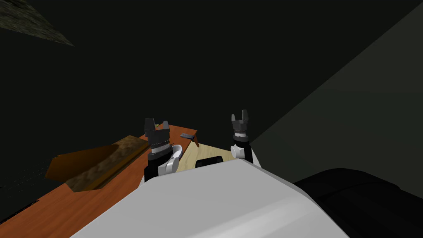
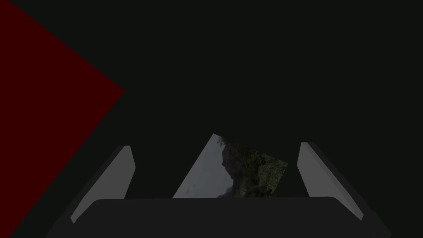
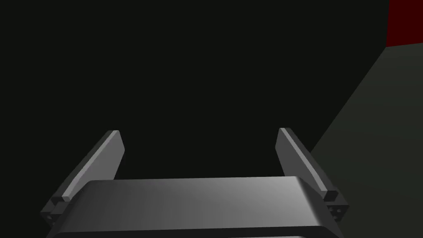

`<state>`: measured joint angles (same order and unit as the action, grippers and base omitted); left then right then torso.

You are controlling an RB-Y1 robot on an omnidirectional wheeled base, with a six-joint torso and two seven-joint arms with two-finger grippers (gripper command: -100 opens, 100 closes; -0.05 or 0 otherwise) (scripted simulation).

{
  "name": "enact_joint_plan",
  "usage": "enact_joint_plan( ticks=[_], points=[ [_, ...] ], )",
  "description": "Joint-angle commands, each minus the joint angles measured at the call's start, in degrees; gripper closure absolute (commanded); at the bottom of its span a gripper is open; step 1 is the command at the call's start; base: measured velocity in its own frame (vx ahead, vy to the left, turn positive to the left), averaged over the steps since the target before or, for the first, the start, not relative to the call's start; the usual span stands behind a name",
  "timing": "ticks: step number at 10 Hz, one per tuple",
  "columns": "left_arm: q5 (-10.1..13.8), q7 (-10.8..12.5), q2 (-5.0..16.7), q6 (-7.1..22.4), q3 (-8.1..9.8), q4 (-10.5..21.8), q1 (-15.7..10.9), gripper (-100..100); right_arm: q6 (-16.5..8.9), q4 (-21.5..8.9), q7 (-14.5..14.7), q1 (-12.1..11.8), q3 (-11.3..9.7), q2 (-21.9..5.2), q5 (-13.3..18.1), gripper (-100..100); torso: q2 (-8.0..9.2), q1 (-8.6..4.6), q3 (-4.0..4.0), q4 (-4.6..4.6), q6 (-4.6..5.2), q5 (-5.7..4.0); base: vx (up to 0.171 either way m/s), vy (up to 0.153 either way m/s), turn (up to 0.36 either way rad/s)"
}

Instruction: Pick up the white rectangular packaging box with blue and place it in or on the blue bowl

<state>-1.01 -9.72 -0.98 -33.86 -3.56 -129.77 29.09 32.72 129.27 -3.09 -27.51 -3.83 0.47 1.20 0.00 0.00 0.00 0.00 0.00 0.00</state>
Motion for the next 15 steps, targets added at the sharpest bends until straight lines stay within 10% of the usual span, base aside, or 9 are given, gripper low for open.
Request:
enact_joint_plan(
  ticks=[1,15],
  points=[
    [0.1,0.0,1.5,2.0,0.31,0.9,-0.9,-100,0.0,0.0,0.0,0.0,0.0,0.0,0.0,0,0.00,0.00,0.00,0.00,0.00,0.00,-0.003,-0.002,-0.026],
    [1.8,-0.2,8.9,23.5,3.93,12.1,-10.3,-100,0.0,0.0,0.0,0.0,0.0,0.0,0.0,0,-0.01,0.04,-0.01,0.00,0.00,0.01,-0.005,0.003,-0.031]
  ],
)
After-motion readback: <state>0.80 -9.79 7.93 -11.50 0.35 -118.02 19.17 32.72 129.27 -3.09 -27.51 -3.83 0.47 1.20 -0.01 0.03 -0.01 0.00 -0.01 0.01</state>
